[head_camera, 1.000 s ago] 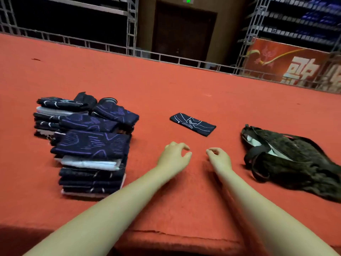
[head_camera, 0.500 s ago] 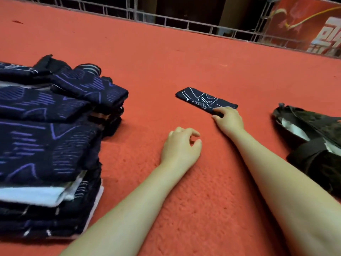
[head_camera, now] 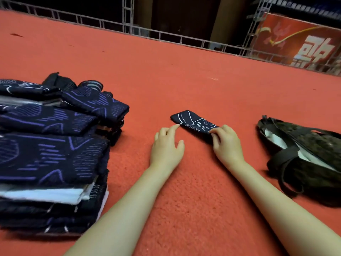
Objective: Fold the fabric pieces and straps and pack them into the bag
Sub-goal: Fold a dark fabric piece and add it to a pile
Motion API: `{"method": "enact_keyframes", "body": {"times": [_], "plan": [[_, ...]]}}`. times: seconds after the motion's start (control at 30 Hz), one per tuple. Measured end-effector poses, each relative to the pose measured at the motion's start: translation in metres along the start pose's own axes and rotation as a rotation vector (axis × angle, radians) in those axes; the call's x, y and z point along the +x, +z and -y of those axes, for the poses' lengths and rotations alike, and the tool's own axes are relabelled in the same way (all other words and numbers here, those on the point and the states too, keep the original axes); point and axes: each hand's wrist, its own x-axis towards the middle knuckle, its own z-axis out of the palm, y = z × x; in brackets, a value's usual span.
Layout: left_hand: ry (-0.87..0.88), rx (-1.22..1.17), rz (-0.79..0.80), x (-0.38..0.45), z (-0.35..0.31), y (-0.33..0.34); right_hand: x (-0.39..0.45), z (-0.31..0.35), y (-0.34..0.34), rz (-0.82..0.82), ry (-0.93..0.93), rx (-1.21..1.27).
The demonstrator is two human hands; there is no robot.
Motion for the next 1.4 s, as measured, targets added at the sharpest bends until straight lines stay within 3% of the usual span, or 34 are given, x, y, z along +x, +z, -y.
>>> {"method": "enact_keyframes", "body": {"times": [0.17,0.27,0.4,0.57,0.87,1.0,1.1,1.2,1.3,1.4], "plan": [[0.131,0.152,0.191,-0.006,-0.002,0.004,-0.048,0.021,-0.053,0.008,-0.029,0.115],[0.163,0.296,0.291,-0.009,-0.001,0.006,-0.069,0.018,-0.055,0.174,0.036,0.123],[0.169,0.305,0.275,-0.010,0.000,0.006,-0.072,0.017,-0.053,0.331,0.133,0.084],[0.178,0.274,0.254,-0.009,0.001,0.007,-0.068,0.018,-0.054,0.154,0.155,0.114],[0.206,0.226,0.146,-0.005,0.001,0.007,-0.063,0.029,-0.082,-0.134,0.419,0.692],[0.189,0.046,0.069,-0.001,0.003,0.006,-0.064,0.023,-0.086,-0.199,0.524,0.845],[0.182,-0.411,0.000,0.000,-0.009,-0.005,-0.064,0.021,-0.093,-0.221,0.665,1.113],[0.143,-0.691,-0.109,-0.003,-0.024,-0.023,-0.063,0.021,-0.100,-0.157,0.770,1.332],[0.014,-0.870,-0.084,-0.005,-0.025,-0.030,-0.062,0.019,-0.101,-0.105,0.787,1.383],[-0.109,-0.834,-0.061,-0.009,-0.022,-0.025,-0.065,0.017,-0.096,-0.053,0.809,1.259]]}}
